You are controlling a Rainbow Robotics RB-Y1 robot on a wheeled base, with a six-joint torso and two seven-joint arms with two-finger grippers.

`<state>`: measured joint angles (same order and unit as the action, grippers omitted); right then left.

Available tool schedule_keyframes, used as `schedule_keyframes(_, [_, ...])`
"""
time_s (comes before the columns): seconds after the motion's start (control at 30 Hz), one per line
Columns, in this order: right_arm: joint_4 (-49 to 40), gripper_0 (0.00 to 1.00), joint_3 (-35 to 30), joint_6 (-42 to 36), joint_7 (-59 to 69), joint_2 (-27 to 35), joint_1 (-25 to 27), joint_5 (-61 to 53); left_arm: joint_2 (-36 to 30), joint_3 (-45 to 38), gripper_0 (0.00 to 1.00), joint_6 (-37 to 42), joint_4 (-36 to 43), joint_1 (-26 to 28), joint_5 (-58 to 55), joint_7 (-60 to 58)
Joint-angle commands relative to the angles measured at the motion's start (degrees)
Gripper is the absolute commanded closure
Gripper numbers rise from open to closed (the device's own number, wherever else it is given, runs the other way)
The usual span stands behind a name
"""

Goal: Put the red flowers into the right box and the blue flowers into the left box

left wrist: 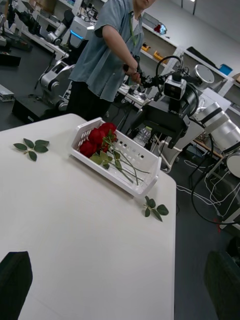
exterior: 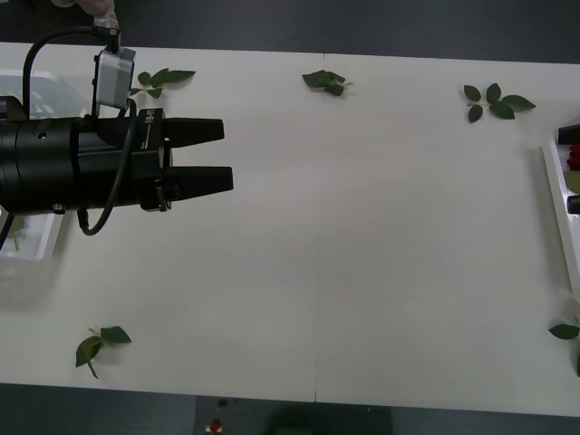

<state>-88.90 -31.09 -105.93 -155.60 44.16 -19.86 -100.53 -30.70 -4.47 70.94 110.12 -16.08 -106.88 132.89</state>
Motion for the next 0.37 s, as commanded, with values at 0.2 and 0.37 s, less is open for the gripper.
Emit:
schedule_keyframes(0.2, [-1.9, 0.00, -0.8, -0.4, 0.6, 2.0, -2.1, 0.0, -1.9, 0.6, 0.00, 0.4, 0.9, 0.5, -0.5, 1.4])
schedule_keyframes(0.37, [-1.9, 0.00, -0.8, -0.4, 0.6, 2.0, -2.1, 0.0, -1.9, 0.6, 0.00, 0.4, 0.9, 0.5, -0.5, 1.4])
